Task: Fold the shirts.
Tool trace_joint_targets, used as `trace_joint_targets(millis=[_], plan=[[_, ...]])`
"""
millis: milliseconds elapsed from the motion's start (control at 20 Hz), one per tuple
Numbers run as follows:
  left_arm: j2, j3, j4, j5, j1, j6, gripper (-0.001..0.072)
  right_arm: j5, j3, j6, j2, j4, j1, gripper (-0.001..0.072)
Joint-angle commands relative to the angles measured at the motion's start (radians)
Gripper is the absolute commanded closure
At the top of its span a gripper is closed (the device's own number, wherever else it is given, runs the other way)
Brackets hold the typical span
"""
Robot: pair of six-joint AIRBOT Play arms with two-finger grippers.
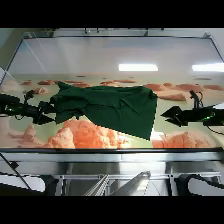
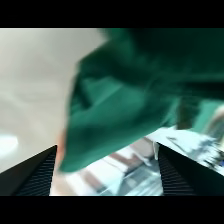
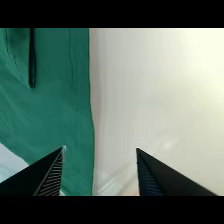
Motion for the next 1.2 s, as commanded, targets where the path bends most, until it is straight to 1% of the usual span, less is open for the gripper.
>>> trace_joint_targets(millis=[0, 50, 200, 300, 400, 450, 500, 550, 600, 650, 800, 900, 1000, 1050, 1100, 1150], plan=[[-0.069, -0.010, -0.049, -0.090, -0.040, 0.017, 0.0272, -0.035, -0.018, 0.050, -0.001, -0.008, 0.096, 0.0256], [-0.085, 0.006, -0.062, -0.089, -0.048, 0.016, 0.0334, -0.040, -0.018, 0.070, -0.003, -0.008, 0.130, 0.0256], [-0.114, 0.062, -0.083, -0.045, -0.082, 0.012, 0.0342, -0.050, -0.018, 0.126, -0.016, -0.008, 0.245, 0.0256], [-0.121, 0.094, -0.082, -0.034, -0.117, 0.012, 0.0342, -0.080, -0.018, 0.161, -0.041, -0.007, 0.318, 0.0256], [-0.121, 0.113, -0.082, -0.033, -0.144, 0.012, 0.0356, -0.108, -0.018, 0.160, -0.072, 0.021, 0.367, 0.0256], [-0.121, 0.126, -0.082, -0.028, -0.158, 0.012, 0.0555, -0.111, -0.018, 0.154, -0.088, 0.051, 0.380, 0.0256], [-0.121, 0.136, -0.082, -0.021, -0.166, 0.012, 0.0681, -0.109, -0.018, 0.129, -0.102, 0.090, 0.386, 0.0256], [-0.121, 0.151, -0.083, -0.006, -0.173, 0.012, 0.0682, -0.109, -0.018, 0.100, -0.108, 0.127, 0.390, 0.0261], [-0.121, 0.167, -0.084, 0.013, -0.175, 0.012, 0.0682, -0.107, -0.017, 0.072, -0.108, 0.158, 0.390, 0.0420], [-0.121, 0.187, -0.090, 0.048, -0.178, 0.011, 0.0681, -0.090, -0.017, 0.026, -0.106, 0.206, 0.389, 0.0686], [-0.080, 0.227, -0.175, 0.174, -0.176, 0.008, 0.0682, 0.032, -0.006, -0.111, -0.064, 0.371, 0.387, 0.0692], [-0.002, 0.272, -0.227, 0.257, -0.177, 0.009, 0.0682, 0.157, 0.040, -0.179, 0.019, 0.506, 0.368, 0.0692], [0.112, 0.347, -0.341, 0.355, -0.176, 0.010, 0.0680, 0.265, 0.124, -0.245, 0.150, 0.682, 0.321, 0.0692], [0.180, 0.409, -0.424, 0.401, -0.172, 0.009, 0.0681, 0.290, 0.184, -0.296, 0.232, 0.784, 0.280, 0.0692], [0.248, 0.481, -0.496, 0.425, -0.165, 0.008, 0.0681, 0.291, 0.253, -0.370, 0.317, 0.890, 0.231, 0.0692], [0.328, 0.573, -0.544, 0.418, -0.151, 0.007, 0.0681, 0.286, 0.320, -0.436, 0.395, 0.989, 0.176, 0.0692]])
